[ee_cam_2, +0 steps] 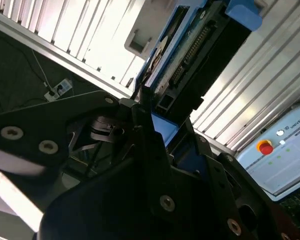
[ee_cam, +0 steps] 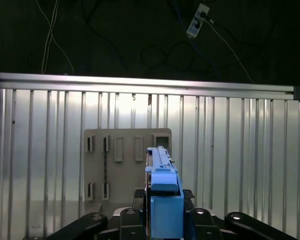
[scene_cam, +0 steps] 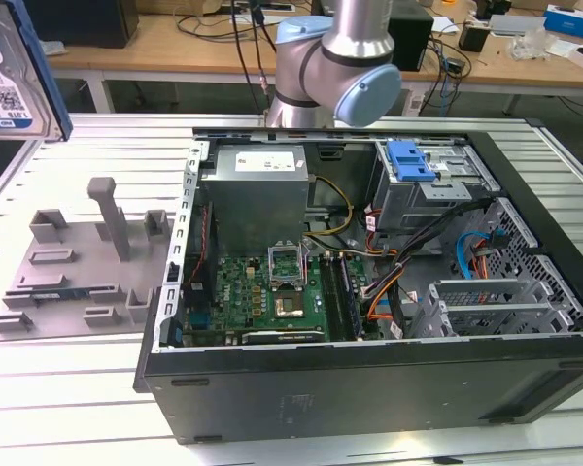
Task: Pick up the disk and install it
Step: 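Pick up the disk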
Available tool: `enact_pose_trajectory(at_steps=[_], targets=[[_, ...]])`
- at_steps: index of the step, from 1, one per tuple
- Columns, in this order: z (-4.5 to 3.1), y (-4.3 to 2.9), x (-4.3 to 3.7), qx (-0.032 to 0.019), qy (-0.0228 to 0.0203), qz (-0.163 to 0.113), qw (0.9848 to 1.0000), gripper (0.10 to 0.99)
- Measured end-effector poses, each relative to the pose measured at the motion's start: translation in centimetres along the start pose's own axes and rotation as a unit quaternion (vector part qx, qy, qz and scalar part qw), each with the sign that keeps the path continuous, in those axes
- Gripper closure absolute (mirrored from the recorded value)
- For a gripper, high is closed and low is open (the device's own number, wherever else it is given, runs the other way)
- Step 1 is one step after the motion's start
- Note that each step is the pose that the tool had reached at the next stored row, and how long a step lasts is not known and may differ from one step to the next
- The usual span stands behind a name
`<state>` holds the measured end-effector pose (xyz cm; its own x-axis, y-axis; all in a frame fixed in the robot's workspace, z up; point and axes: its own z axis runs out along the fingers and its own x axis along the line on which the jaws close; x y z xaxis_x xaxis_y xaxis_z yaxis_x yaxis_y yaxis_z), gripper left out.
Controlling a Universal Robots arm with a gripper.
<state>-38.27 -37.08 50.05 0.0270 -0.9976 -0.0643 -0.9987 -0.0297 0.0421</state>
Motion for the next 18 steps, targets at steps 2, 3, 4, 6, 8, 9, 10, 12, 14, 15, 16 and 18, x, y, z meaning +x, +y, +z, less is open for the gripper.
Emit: enact_pose_trajectory(at_steps=[2,3,4,6,8,9,10,12,14,15,16,18], targets=[[-0.07,-0.58,0.59,-0.0024,0.0023,0.0,1.0,0.718],[-0.11,-1.08,0.88,-0.0027,0.003,0.0,1.0,0.718],[-0.14,-1.57,1.12,-0.0026,0.0034,0.0,1.0,0.718],[-0.18,-2.15,1.31,-0.0027,0.0039,0.0,1.0,0.718],[-0.24,-3.1,1.58,-0.0028,0.005,0.0,1.0,0.718],[-0.26,-3.37,1.65,-0.0028,0.0053,0.0,1.0,0.718],[-0.28,-3.81,1.78,-0.0028,0.0058,-0.001,1.0,0.718],[-0.32,-4.45,1.98,-0.0029,0.007,-0.001,1.0,0.718],[-0.42,-5.94,2.45,-0.003,0.0093,-0.001,1.0,0.718],[-0.45,-6.64,2.68,-0.003,0.0099,-0.001,0.9999,0.718],[-0.47,-6.99,2.8,-0.003,0.01,-0.001,0.9999,0.718],[-0.51,-7.99,3.09,-0.003,0.0102,-0.001,0.9999,0.718]])
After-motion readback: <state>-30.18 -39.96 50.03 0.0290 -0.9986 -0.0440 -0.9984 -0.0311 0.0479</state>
